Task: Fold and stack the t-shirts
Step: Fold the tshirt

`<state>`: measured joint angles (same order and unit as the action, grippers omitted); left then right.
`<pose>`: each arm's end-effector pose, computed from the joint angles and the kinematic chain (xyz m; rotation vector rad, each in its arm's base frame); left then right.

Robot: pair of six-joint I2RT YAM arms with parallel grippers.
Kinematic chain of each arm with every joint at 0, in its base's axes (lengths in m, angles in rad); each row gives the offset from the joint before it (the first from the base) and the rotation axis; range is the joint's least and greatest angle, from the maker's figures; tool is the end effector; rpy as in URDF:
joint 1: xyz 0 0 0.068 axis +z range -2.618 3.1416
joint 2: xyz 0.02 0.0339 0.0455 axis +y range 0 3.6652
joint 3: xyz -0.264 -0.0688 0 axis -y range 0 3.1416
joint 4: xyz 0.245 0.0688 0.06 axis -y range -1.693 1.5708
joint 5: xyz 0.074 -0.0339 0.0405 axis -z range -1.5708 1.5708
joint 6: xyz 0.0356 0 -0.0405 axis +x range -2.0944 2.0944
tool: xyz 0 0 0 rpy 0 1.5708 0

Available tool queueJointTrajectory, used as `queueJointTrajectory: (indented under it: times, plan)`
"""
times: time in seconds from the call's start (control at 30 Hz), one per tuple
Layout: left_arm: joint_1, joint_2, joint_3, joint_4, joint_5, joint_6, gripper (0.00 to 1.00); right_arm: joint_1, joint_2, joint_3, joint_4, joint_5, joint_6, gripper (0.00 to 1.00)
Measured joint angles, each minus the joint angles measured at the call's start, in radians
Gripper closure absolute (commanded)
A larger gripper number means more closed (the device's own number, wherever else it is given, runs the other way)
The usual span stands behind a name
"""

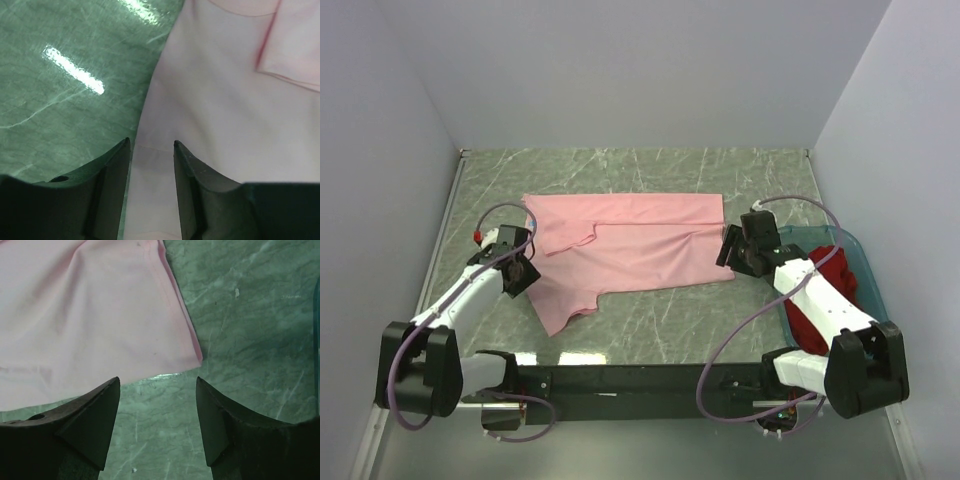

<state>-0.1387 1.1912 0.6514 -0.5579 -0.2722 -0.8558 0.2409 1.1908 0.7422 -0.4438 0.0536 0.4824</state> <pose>0.2118 -0.0199 0.1879 -0.9926 2.4042 0.0140 0.2312 0.0548 0.2212 0.3217 2.4568 0.2472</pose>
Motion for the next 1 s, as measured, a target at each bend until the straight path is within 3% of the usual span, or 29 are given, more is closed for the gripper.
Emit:
queueJointTrajectory:
  times: [0.5, 0.63, 0.73, 0.83, 1.0]
  plan:
    - [0.0, 0.117, -0.023, 0.021, -0.014, -0.007, 0.52, -0.006, -0.006, -0.043, 0.003, 0.016, 0.0, 0.31]
    - [0.001, 0.135, -0.013, 0.025, -0.014, -0.005, 0.66, -0.008, -0.006, -0.048, 0.003, 0.029, 0.0, 0.32]
    - [0.003, 0.14, -0.011, 0.031, -0.014, -0.003, 0.85, -0.011, -0.002, -0.05, 0.003, 0.037, 0.0, 0.33]
    - [0.004, 0.143, -0.009, 0.034, -0.013, -0.003, 0.96, -0.013, 0.014, -0.05, 0.003, 0.036, 0.0, 0.37]
    - [0.005, 0.136, -0.008, 0.031, -0.007, -0.003, 0.99, -0.013, 0.039, -0.05, 0.002, 0.036, 0.001, 0.41]
